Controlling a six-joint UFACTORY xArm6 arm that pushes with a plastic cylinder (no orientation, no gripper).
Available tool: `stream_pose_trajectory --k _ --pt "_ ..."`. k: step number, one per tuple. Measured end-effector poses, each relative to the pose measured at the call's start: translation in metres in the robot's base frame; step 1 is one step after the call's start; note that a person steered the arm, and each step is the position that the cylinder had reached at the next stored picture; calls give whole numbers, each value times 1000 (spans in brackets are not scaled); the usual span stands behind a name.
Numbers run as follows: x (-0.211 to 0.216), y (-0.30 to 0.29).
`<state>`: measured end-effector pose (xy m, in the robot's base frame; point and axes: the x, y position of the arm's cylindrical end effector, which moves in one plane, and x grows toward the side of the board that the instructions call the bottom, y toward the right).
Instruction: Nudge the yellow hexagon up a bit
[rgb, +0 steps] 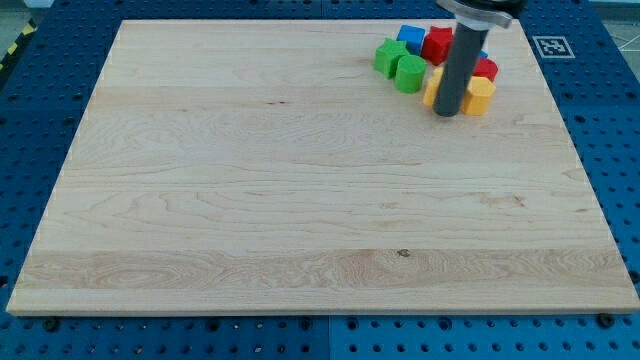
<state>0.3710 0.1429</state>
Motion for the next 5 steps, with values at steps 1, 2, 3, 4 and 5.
stream_pose_trajectory --k 1,2,3,4,5 --pt "-2 -19" --pt "-2 -24" --pt "1 -26" --pt "22 -9" --pt "47 26"
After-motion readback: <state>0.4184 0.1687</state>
